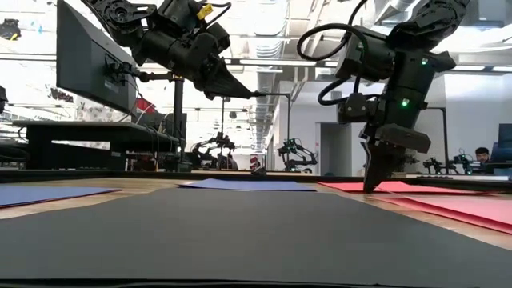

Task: Organize paper
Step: Stack the red paper on top of the red paper

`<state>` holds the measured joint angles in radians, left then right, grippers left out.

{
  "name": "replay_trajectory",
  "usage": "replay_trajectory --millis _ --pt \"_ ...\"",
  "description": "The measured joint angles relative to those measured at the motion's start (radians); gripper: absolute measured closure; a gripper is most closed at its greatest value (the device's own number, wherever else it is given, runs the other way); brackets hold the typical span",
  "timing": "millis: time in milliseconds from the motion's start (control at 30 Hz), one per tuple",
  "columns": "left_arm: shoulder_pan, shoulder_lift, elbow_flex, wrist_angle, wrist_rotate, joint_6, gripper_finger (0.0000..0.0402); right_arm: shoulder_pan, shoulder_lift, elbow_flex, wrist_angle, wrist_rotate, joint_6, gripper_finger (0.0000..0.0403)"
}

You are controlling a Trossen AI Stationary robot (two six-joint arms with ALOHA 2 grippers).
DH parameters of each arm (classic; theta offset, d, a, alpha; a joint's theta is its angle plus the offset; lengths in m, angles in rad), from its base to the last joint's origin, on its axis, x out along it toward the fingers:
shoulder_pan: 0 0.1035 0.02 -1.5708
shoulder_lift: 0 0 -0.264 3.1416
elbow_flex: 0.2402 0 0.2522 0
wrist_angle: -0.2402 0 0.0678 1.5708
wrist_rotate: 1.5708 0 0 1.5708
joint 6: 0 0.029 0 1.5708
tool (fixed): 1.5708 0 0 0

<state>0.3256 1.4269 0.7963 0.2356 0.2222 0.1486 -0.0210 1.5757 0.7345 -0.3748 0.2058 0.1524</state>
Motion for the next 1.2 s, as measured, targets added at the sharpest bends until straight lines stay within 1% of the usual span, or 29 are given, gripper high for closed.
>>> replay_trajectory --millis 133,267,333,567,633,700,767,867,967,1133,1200 --pt "0.000 0.000 0.000 0.000 0.000 0.000 0.0402 -0.001 0.000 0.000 0.000 -0.002 0.000 0.0403" --pt "0.000 0.000 0.000 -0.001 0.000 0.000 0.0402 0.013 -0.004 0.001 -0.004 -0.049 0.004 0.0403" --pt "0.000 0.000 0.000 0.000 0.000 0.000 0.0402 0.026 -0.010 0.005 -0.006 -0.052 0.005 0.0403" --pt "0.000 0.000 0.001 -0.007 0.000 -0.003 0.0402 0.039 -0.095 0.006 -0.011 -0.051 0.005 0.0403" --pt "0.000 0.000 0.001 -0.011 0.000 -0.030 0.0402 0.032 -0.137 0.006 -0.036 -0.033 0.007 0.0403" --pt "0.000 0.009 0.001 0.002 0.000 -0.057 0.0402 0.018 -0.187 0.007 -0.094 0.012 0.025 0.0403" --pt "-0.003 0.044 0.016 0.027 0.004 -0.066 0.0402 -0.009 -0.239 0.007 -0.178 0.069 0.053 0.0403" --pt "-0.009 0.140 0.086 0.002 0.018 -0.059 0.0402 -0.067 -0.310 0.007 -0.297 0.117 0.114 0.0403" --pt "-0.014 0.254 0.192 -0.076 0.037 -0.036 0.0402 -0.131 -0.362 0.007 -0.378 0.117 0.166 0.0403" --pt "-0.028 0.432 0.390 -0.162 0.037 -0.008 0.0402 -0.223 -0.388 0.007 -0.551 0.119 0.259 0.0403" --pt "-0.034 0.499 0.478 -0.225 0.038 0.003 0.0402 -0.262 -0.388 -0.006 -0.583 0.119 0.283 0.0403"
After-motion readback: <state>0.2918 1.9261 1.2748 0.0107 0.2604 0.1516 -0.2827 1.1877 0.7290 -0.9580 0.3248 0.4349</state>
